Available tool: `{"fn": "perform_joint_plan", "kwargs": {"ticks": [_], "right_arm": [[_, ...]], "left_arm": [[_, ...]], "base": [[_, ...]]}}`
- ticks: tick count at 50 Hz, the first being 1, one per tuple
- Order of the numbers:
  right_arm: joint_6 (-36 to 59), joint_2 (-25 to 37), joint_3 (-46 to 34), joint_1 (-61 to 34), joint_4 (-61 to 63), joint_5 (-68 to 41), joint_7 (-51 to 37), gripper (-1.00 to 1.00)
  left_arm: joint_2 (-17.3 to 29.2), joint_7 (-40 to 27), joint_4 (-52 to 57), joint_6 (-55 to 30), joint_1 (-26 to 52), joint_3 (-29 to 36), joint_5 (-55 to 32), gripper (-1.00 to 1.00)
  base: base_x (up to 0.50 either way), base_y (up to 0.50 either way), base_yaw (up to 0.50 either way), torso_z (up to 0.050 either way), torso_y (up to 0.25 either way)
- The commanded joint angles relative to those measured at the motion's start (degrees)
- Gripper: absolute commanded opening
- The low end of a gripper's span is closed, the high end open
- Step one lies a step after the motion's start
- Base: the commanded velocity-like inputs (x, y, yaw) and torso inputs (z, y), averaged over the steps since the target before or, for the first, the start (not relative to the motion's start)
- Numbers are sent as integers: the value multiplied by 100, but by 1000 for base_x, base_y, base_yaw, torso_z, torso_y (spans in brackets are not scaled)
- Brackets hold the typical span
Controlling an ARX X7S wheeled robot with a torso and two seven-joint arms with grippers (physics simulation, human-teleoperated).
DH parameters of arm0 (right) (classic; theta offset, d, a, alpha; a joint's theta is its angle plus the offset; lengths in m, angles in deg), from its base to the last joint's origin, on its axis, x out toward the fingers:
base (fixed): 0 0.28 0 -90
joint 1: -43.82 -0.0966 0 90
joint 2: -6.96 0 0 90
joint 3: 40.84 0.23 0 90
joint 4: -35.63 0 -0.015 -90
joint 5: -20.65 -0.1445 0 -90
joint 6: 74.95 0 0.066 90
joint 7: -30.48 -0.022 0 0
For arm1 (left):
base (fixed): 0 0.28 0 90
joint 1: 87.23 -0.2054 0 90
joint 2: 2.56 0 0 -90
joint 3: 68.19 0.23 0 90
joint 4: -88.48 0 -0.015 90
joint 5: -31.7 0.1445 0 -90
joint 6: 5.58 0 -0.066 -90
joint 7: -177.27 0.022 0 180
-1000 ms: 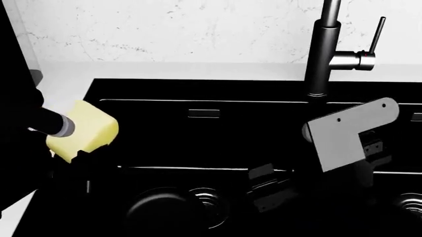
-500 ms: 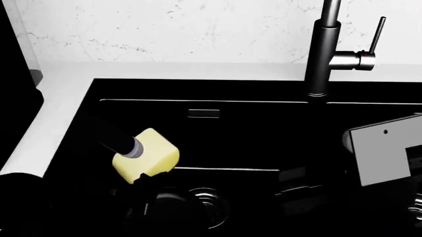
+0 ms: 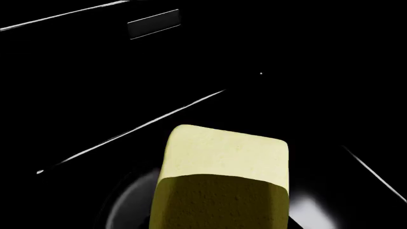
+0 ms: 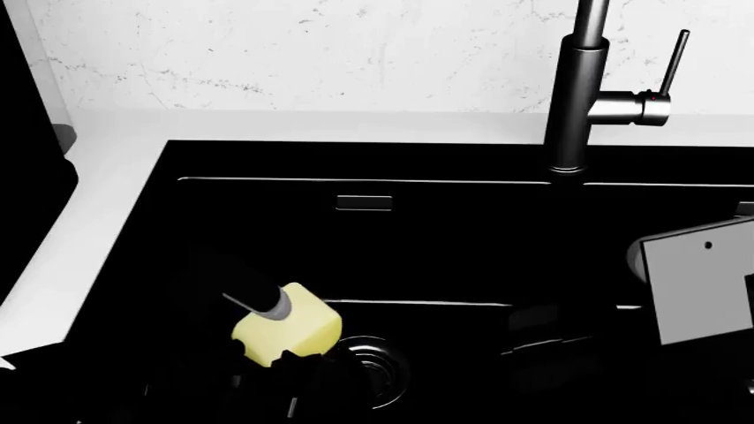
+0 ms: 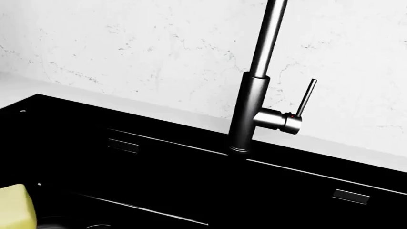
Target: Pick the pan and sponge and place them into the sink. Then turn on the water.
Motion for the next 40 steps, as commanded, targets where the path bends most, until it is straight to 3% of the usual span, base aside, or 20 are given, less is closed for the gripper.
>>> {"fn": "perform_joint_plan", "kwargs": {"ticks": [1,31,32,40], "right_arm": [[-29,25,28,73,66,-20,-42,100],[-206,46,95,335,133,2,-69,100],[-200,48,90,332,132,1,-67,100],[-262,14,81,369,87,36,-31,100]], "left_arm": [[-197,135,-806,390,-16,129,115,-100],[-474,366,-1848,884,-49,294,267,-100],[-447,396,-1809,836,-55,284,229,100],[-453,358,-1792,817,-21,299,231,100]], "base": [[0,0,0,0,0],[0,0,0,0,0],[0,0,0,0,0],[0,0,0,0,0]]}}
